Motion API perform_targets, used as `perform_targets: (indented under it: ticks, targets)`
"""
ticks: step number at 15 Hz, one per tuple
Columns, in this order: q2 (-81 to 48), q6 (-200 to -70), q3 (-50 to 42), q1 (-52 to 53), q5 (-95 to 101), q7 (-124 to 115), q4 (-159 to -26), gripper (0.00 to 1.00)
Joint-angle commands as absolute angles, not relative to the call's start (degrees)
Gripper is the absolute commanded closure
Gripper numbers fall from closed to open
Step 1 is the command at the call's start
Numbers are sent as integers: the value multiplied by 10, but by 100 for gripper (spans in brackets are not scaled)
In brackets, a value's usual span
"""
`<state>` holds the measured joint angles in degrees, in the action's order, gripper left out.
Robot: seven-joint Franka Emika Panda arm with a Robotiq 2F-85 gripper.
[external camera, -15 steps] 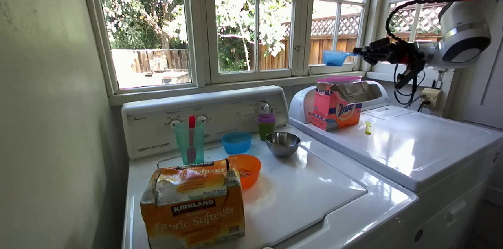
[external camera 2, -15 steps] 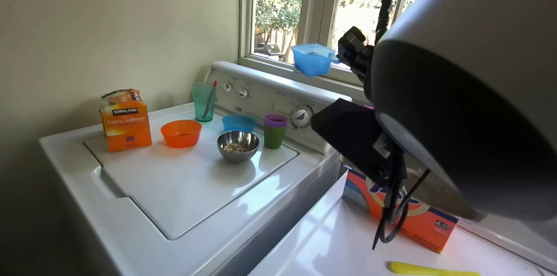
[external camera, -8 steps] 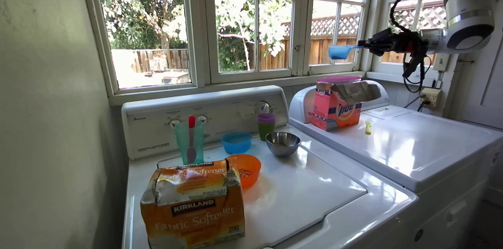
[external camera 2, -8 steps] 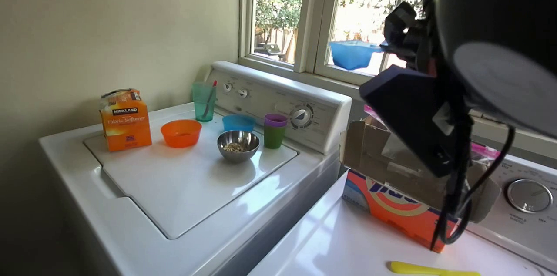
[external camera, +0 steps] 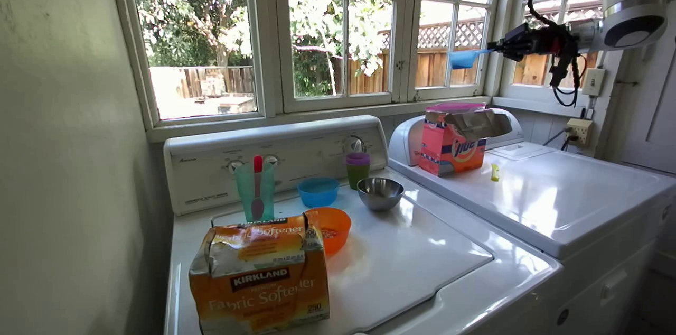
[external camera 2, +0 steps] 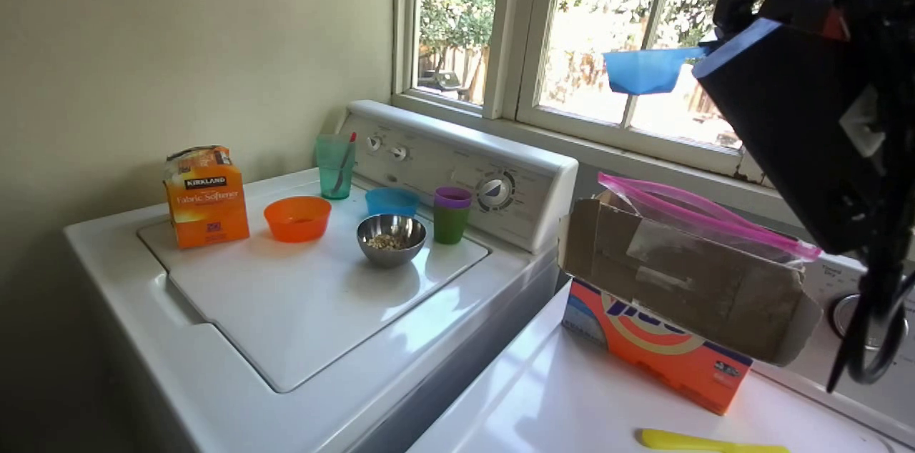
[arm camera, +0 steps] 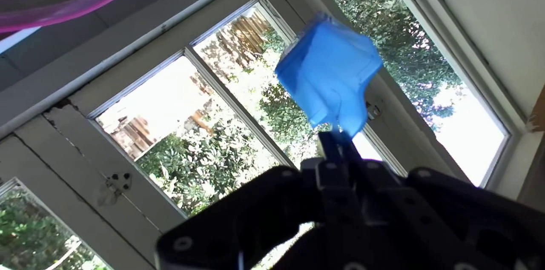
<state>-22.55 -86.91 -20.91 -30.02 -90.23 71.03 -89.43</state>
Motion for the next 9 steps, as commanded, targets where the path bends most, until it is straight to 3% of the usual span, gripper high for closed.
perform_targets:
  ticks: [1,9]
  targets:
    - [-232,-869,-205,-305,-902,706,-885,96]
    - [-270,-959,-207,-301,-904,690,-841,99]
